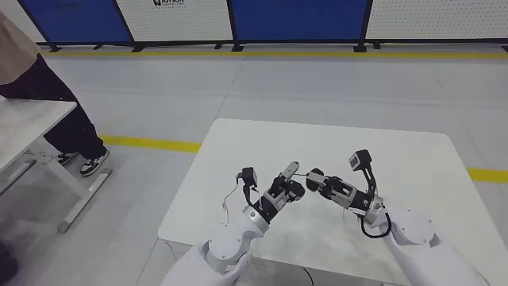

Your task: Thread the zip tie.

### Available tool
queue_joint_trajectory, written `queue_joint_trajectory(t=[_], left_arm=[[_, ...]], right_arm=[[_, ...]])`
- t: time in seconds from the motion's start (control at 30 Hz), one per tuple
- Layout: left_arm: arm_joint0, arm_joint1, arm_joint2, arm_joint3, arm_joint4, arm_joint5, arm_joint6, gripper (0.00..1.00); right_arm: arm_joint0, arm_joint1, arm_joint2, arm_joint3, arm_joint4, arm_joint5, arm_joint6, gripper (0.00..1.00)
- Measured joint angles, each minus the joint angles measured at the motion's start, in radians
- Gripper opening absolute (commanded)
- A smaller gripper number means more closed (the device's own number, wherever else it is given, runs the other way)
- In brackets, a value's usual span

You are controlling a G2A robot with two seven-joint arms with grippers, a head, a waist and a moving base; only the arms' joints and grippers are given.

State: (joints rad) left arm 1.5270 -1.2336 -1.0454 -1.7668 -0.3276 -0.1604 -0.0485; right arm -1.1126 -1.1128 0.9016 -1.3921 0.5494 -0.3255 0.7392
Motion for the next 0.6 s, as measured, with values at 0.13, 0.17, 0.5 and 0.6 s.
queue_joint_trajectory(t=[0.13, 0.17, 0.5, 0.6], left_arm=[[0.006, 0.0, -0.002, 0.0, 0.001, -0.002, -0.002, 0.16], [0.007, 0.0, -0.003, 0.001, 0.003, -0.004, -0.005, 0.08], [0.01, -0.002, -0.003, 0.01, 0.019, -0.016, -0.01, 0.0], [0.012, -0.002, -0.004, 0.011, 0.024, -0.021, -0.007, 0.0]], right_arm=[[0.0, 0.0, 0.0, 0.0, 0.0, 0.0, 0.0, 0.0], [0.0, 0.0, 0.0, 0.0, 0.0, 0.0, 0.0, 0.0], [0.0, 0.0, 0.0, 0.0, 0.0, 0.0, 0.0, 0.0], [0.0, 0.0, 0.0, 0.0, 0.0, 0.0, 0.0, 0.0]])
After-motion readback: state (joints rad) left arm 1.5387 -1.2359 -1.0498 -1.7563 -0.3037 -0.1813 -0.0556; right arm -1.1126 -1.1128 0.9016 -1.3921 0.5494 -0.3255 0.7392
